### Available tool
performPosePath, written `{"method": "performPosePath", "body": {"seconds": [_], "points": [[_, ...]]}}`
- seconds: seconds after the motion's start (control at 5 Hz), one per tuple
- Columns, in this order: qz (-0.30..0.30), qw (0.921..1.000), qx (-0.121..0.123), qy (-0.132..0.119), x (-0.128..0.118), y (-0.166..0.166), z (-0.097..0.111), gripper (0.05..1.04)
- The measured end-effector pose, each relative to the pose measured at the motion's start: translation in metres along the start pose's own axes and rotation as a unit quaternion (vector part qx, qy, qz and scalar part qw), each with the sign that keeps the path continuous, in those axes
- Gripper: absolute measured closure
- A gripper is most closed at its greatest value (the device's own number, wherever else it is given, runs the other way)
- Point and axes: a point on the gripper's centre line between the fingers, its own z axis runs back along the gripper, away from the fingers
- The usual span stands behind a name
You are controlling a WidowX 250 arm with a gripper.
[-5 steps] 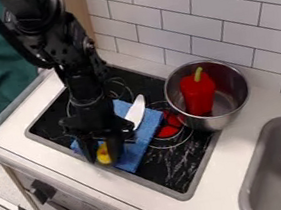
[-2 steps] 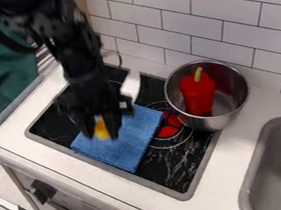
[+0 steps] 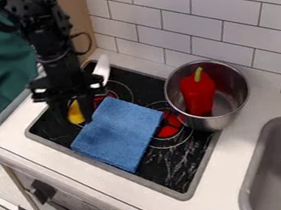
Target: Put the knife on the left side of the cooker
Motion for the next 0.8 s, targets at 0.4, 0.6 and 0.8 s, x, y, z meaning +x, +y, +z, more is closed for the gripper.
{"method": "performPosePath", "body": {"seconds": [0.4, 0.6, 0.8], "points": [[-0.005, 0.9995, 0.009, 0.029, 0.016, 0.022, -0.042, 0.622], [-0.015, 0.9994, 0.014, 0.028, 0.025, 0.025, -0.046, 0.622], [-0.031, 0.9992, 0.015, 0.023, 0.034, 0.029, -0.047, 0.622]]}}
